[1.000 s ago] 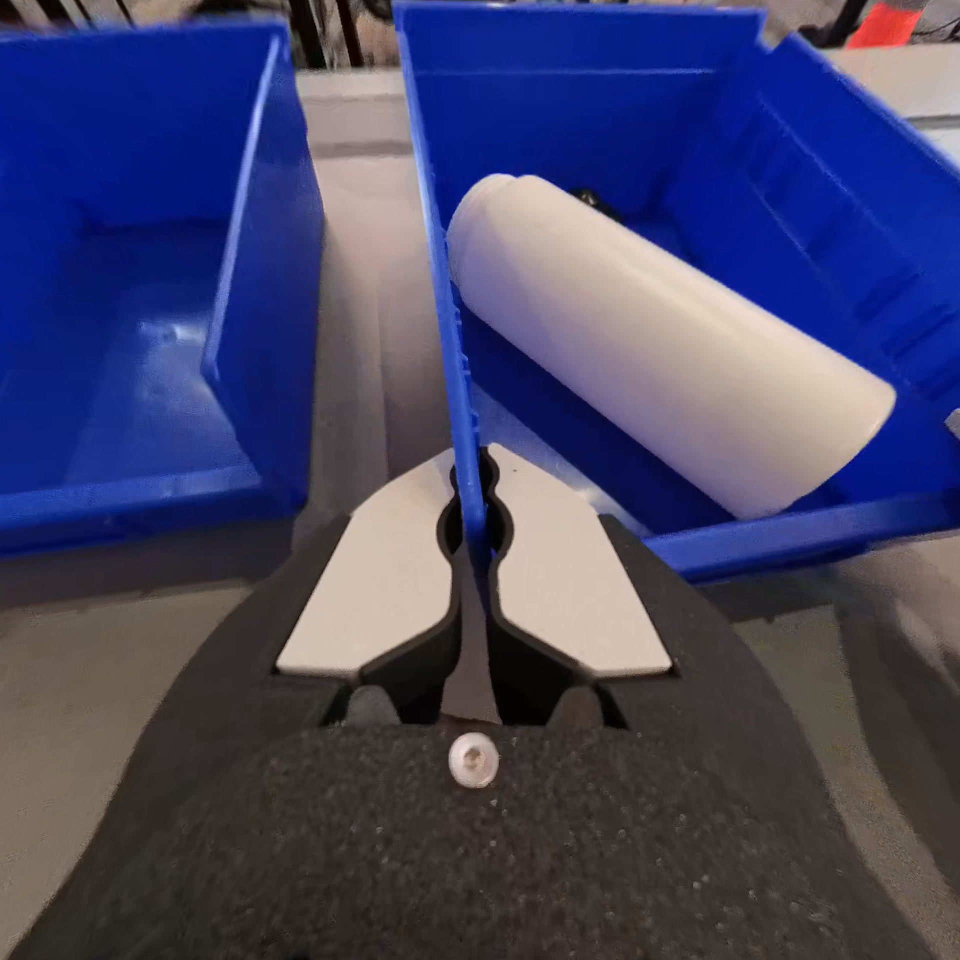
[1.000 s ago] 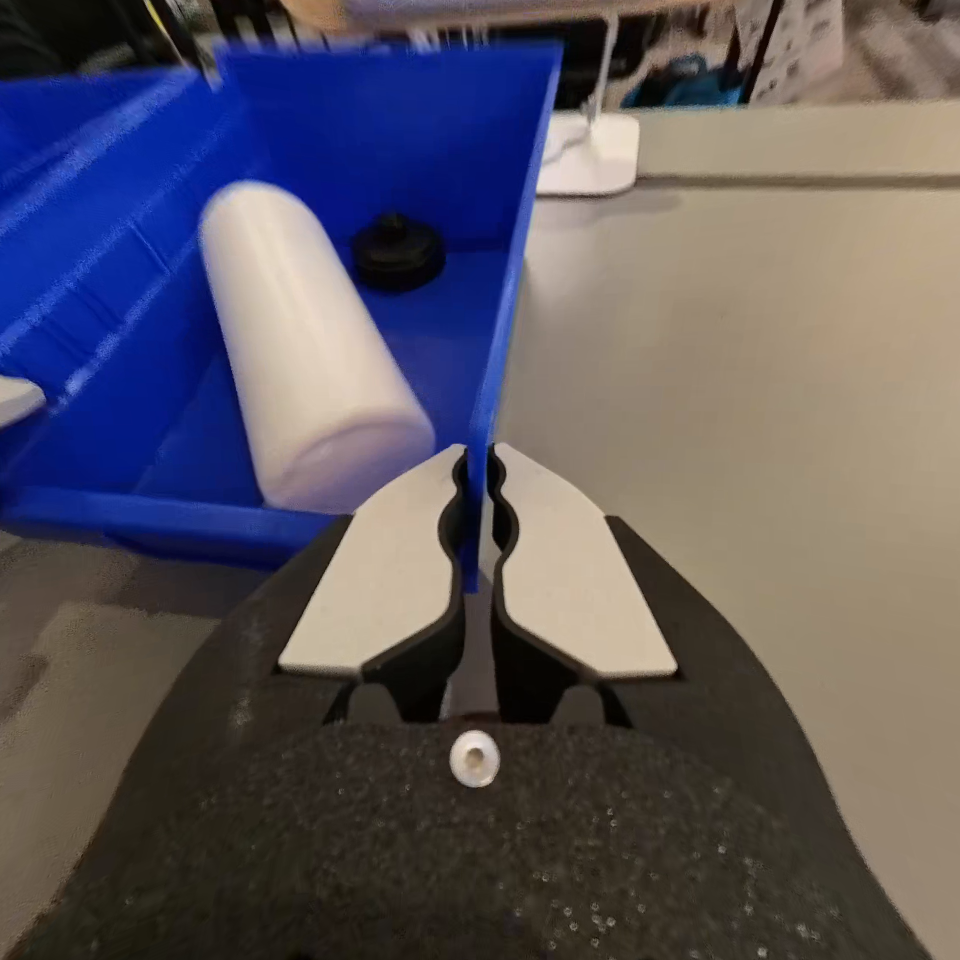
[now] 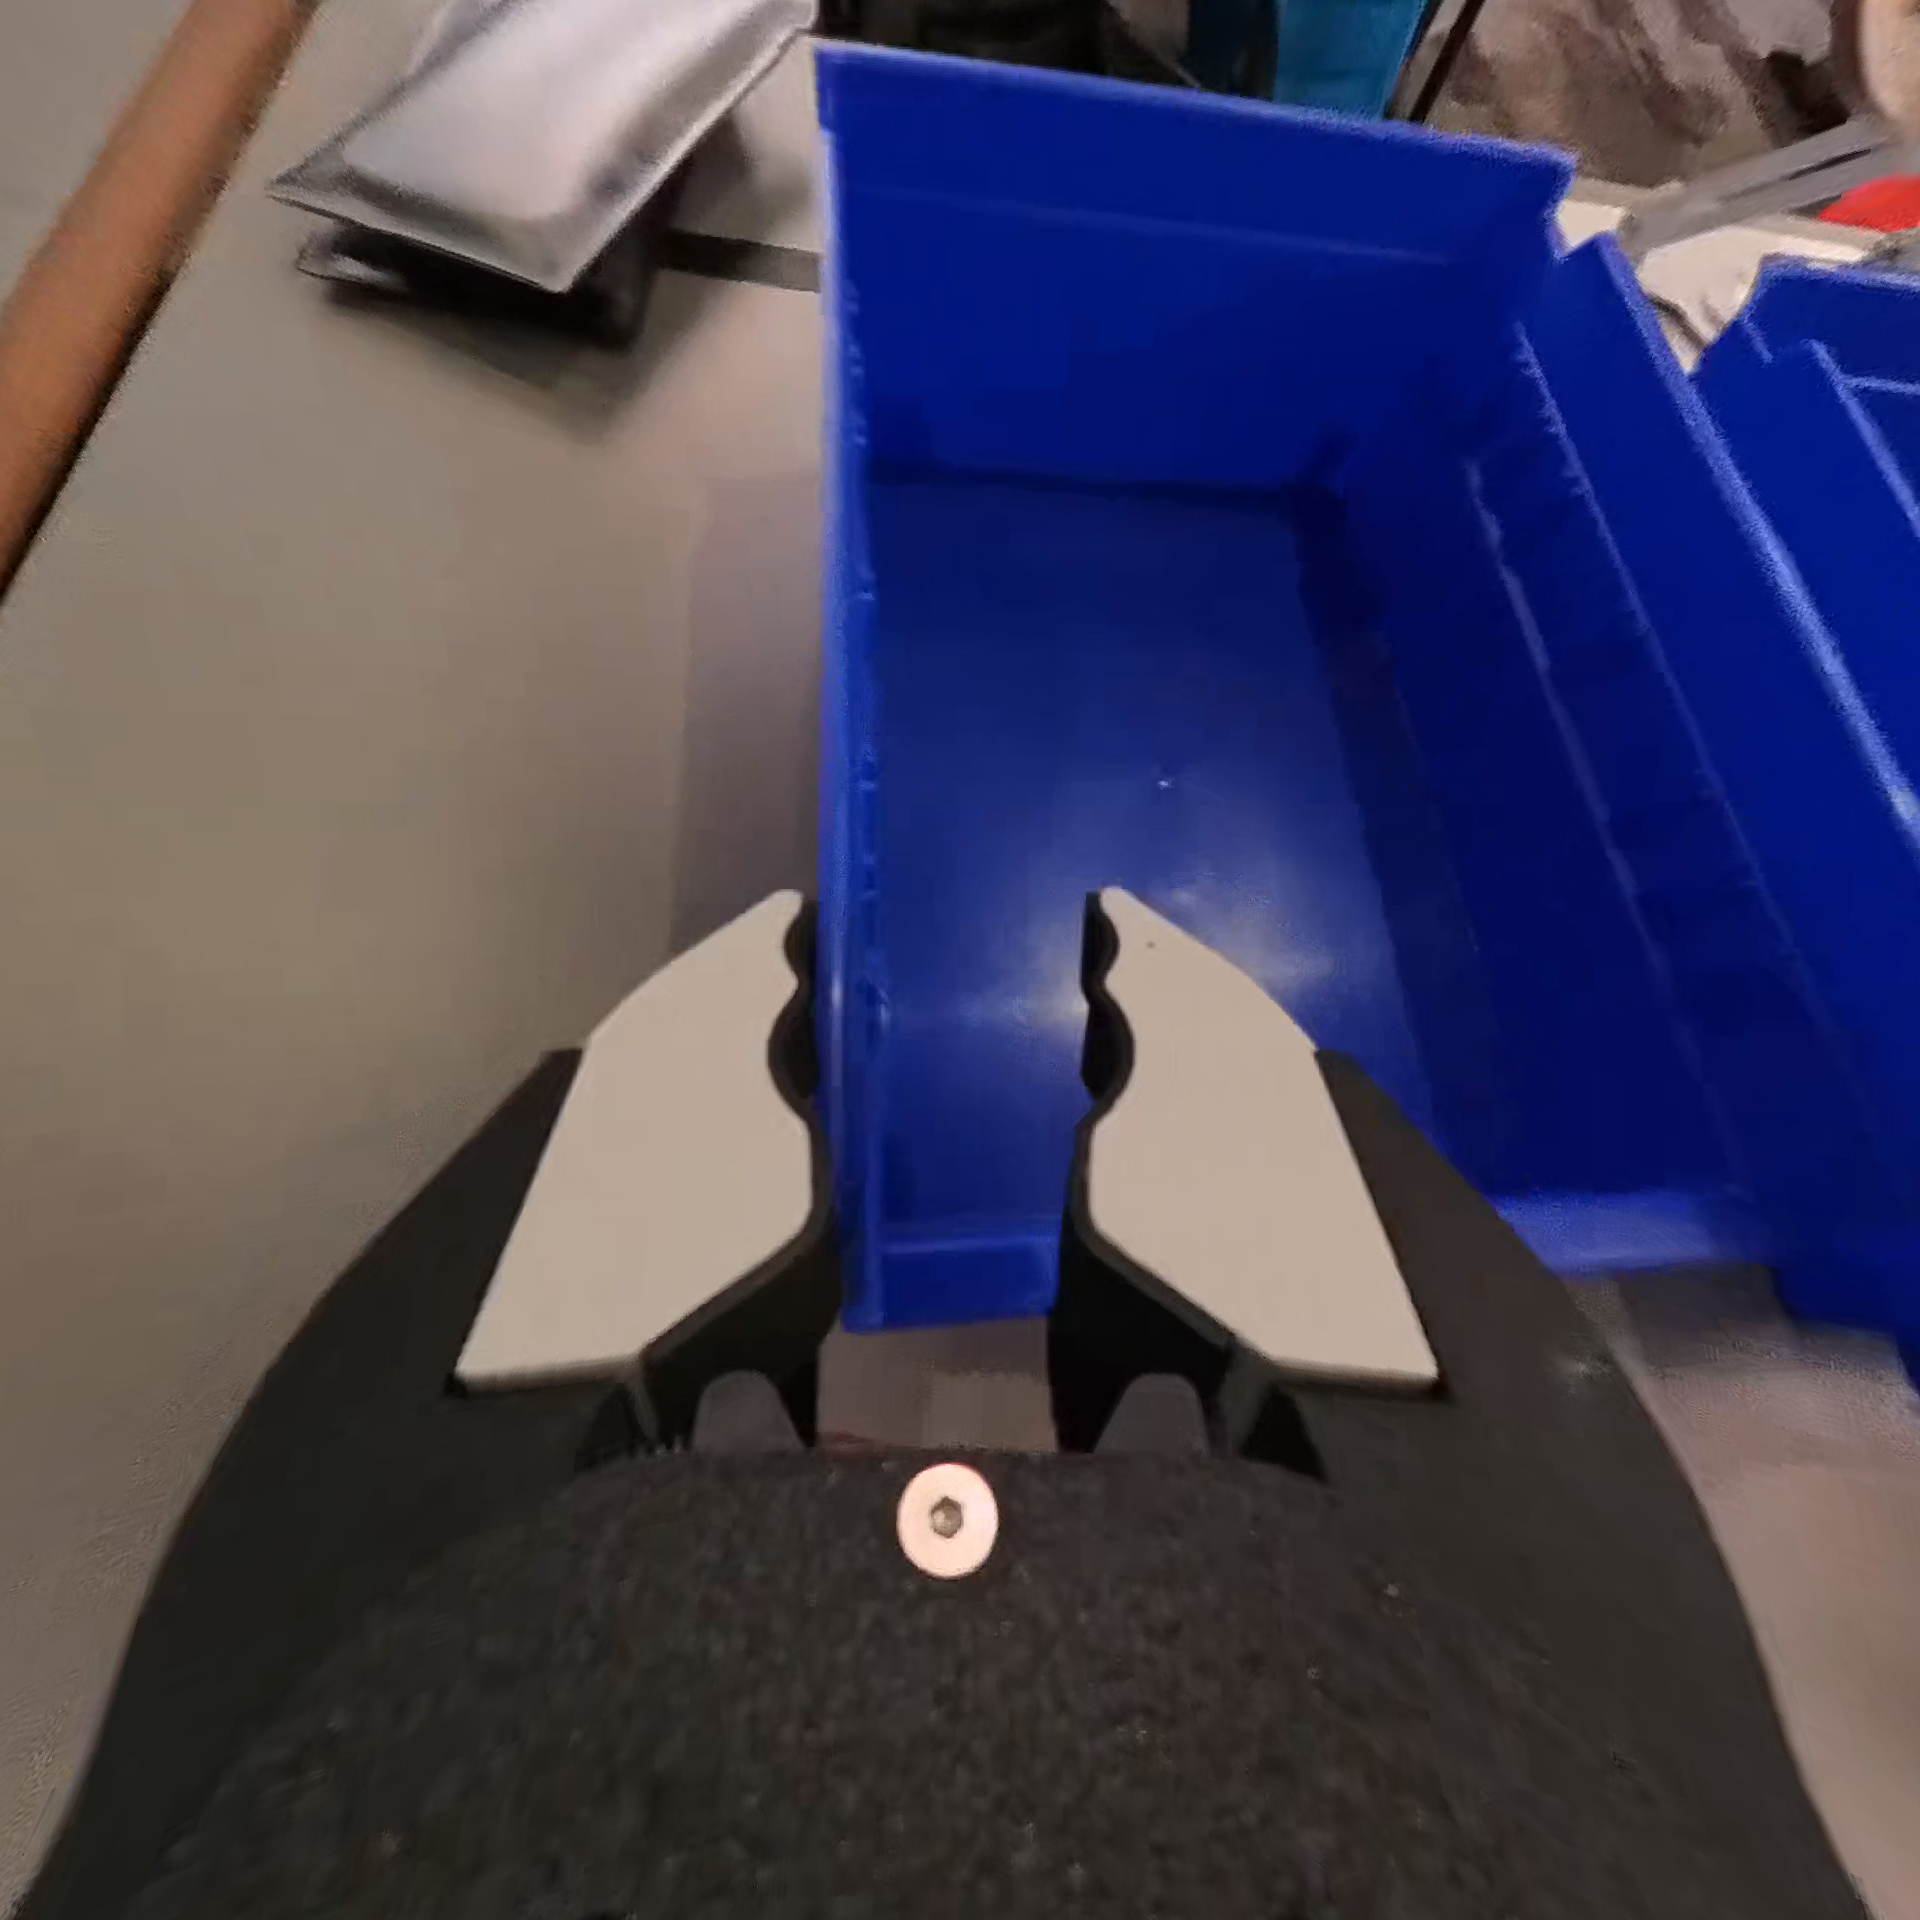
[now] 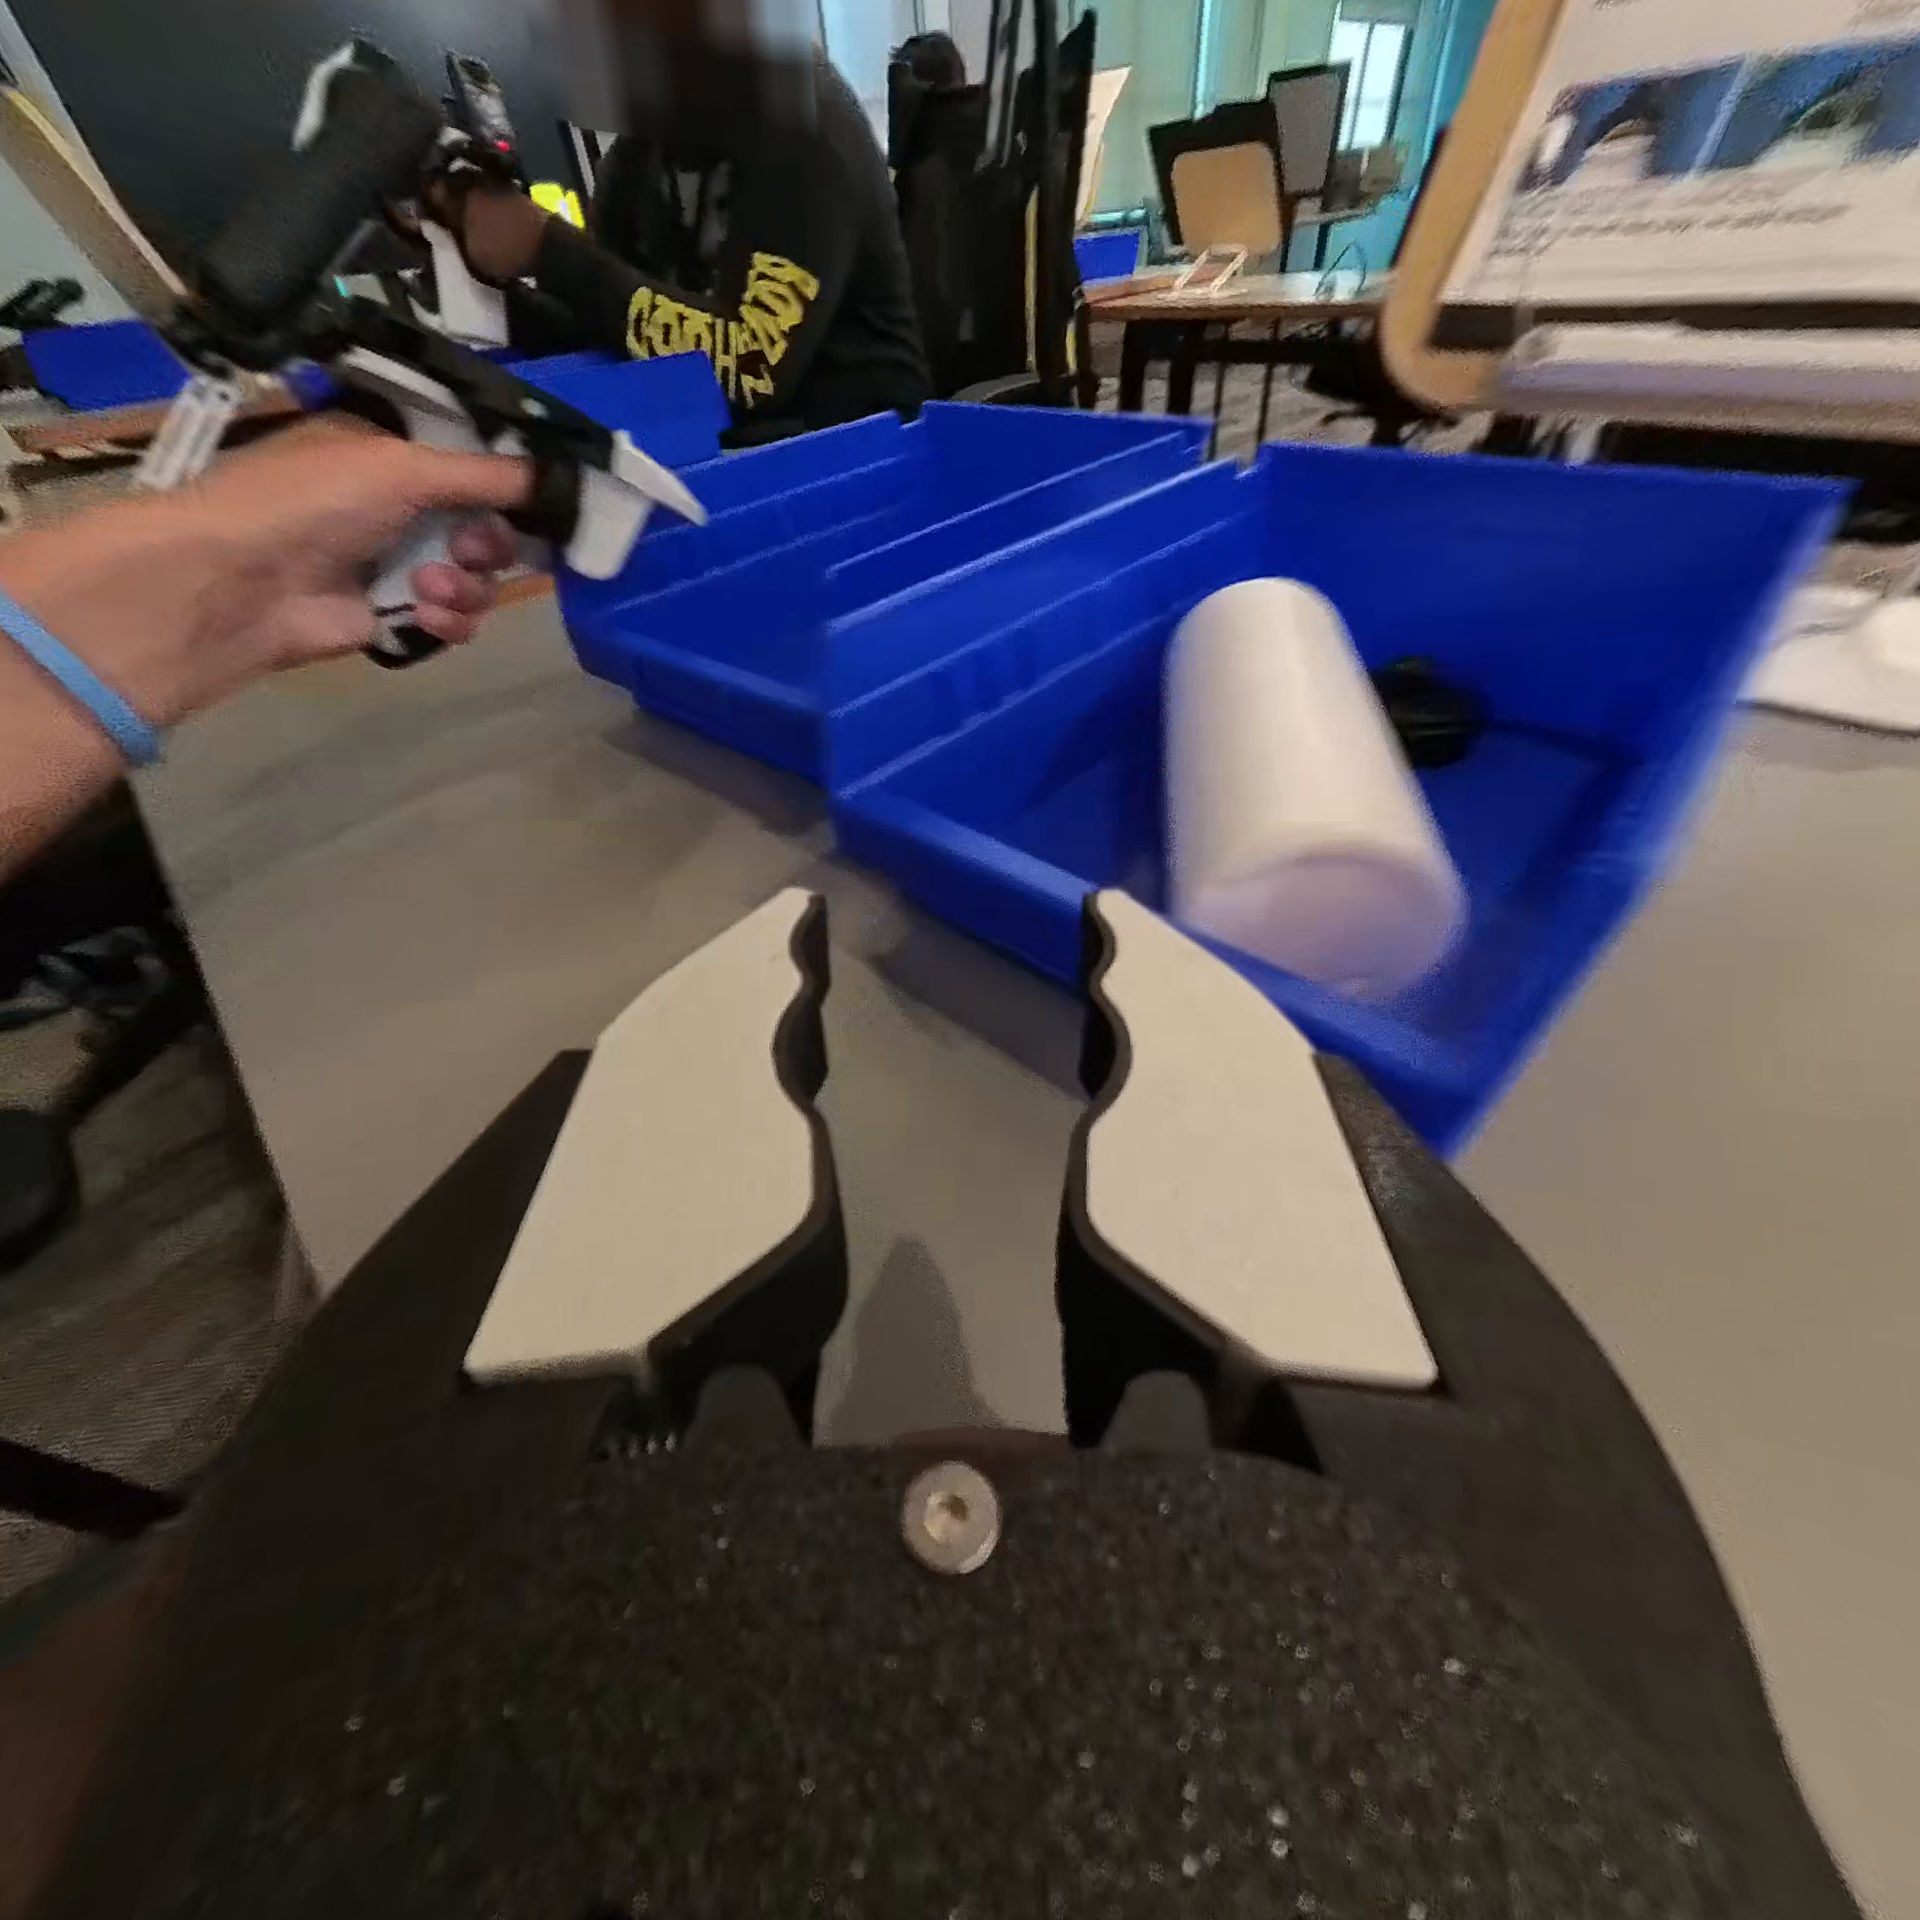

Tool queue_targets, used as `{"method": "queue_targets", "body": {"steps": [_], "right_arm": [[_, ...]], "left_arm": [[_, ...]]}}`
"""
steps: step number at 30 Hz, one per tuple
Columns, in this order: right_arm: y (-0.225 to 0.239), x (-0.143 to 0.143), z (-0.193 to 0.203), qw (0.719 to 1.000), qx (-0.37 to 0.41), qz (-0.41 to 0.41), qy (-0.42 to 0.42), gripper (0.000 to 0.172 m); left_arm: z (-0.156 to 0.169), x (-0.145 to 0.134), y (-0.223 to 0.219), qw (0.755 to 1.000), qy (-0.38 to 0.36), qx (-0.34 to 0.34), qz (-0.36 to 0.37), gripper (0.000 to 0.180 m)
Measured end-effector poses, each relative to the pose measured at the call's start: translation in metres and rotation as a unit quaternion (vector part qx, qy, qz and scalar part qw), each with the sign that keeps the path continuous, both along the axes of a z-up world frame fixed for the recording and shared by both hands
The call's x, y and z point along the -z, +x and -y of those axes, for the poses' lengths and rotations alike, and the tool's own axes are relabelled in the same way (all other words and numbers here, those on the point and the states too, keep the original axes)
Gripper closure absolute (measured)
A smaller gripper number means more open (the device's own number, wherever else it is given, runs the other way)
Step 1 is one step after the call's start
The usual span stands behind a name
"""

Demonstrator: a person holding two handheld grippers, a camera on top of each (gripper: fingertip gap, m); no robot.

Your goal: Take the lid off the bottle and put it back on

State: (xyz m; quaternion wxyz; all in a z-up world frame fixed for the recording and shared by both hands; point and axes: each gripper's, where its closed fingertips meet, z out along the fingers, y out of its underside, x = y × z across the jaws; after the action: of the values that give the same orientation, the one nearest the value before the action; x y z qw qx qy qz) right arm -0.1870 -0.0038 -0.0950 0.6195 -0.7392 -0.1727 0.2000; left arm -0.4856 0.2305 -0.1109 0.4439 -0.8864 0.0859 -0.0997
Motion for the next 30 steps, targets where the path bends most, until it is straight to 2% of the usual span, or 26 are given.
{"method": "queue_targets", "body": {"steps": [1, 2, 3, 5, 7, 11, 14, 17, 18, 20, 23, 26, 30], "right_arm": [[-0.019, 0.003, 0.0, 1.0, -0.013, -0.01, -0.014, 0.123], [-0.04, 0.006, 0.001, 0.999, -0.033, -0.014, -0.026, 0.118], [-0.06, 0.011, 0.001, 0.998, -0.05, -0.004, -0.035, 0.112], [-0.088, 0.025, -0.005, 0.996, -0.052, 0.057, -0.049, 0.104], [-0.106, 0.035, -0.017, 0.991, -0.024, 0.119, -0.058, 0.097], [-0.128, 0.041, -0.04, 0.98, 0.044, 0.183, -0.062, 0.095], [-0.14, 0.036, -0.049, 0.981, 0.068, 0.17, -0.06, 0.093], [-0.154, 0.034, -0.047, 0.989, 0.045, 0.123, -0.074, 0.092], [-0.156, 0.036, -0.046, 0.989, 0.046, 0.115, -0.081, 0.096], [-0.166, 0.037, -0.04, 0.99, 0.011, 0.108, -0.09, 0.125], [-0.158, 0.031, -0.033, 0.988, 0.025, 0.095, -0.118, 0.164], [-0.149, 0.019, -0.027, 0.986, 0.029, 0.116, -0.116, 0.166], [-0.124, -0.024, -0.02, 0.991, 0.041, 0.114, -0.054, 0.166]], "left_arm": [[-0.003, 0.001, -0.006, 1.0, 0.01, -0.017, -0.021, 0.142], [-0.003, 0.002, -0.01, 0.999, 0.008, -0.024, -0.037, 0.167], [0.002, 0.003, -0.009, 0.999, 0.0, -0.017, -0.029, 0.176], [0.015, 0.002, -0.009, 1.0, -0.005, -0.025, 0.009, 0.177], [0.036, 0.002, -0.017, 0.999, 0.006, -0.038, 0.005, 0.177], [0.099, 0.002, -0.032, 0.998, 0.011, -0.06, -0.004, 0.175], [0.147, 0.002, -0.041, 0.997, 0.019, -0.075, -0.005, 0.175], [0.183, 0.001, -0.045, 0.996, 0.028, -0.084, 0.017, 0.175], [0.193, 0.001, -0.046, 0.995, 0.032, -0.088, 0.028, 0.175], [0.208, -0.001, -0.045, 0.994, 0.042, -0.093, 0.043, 0.175], [0.224, -0.002, -0.046, 0.992, 0.055, -0.111, 0.035, 0.175], [0.236, -0.009, -0.036, 0.991, 0.065, -0.11, 0.04, 0.175], [0.238, -0.052, -0.008, 0.989, 0.115, -0.089, 0.04, 0.175]]}}
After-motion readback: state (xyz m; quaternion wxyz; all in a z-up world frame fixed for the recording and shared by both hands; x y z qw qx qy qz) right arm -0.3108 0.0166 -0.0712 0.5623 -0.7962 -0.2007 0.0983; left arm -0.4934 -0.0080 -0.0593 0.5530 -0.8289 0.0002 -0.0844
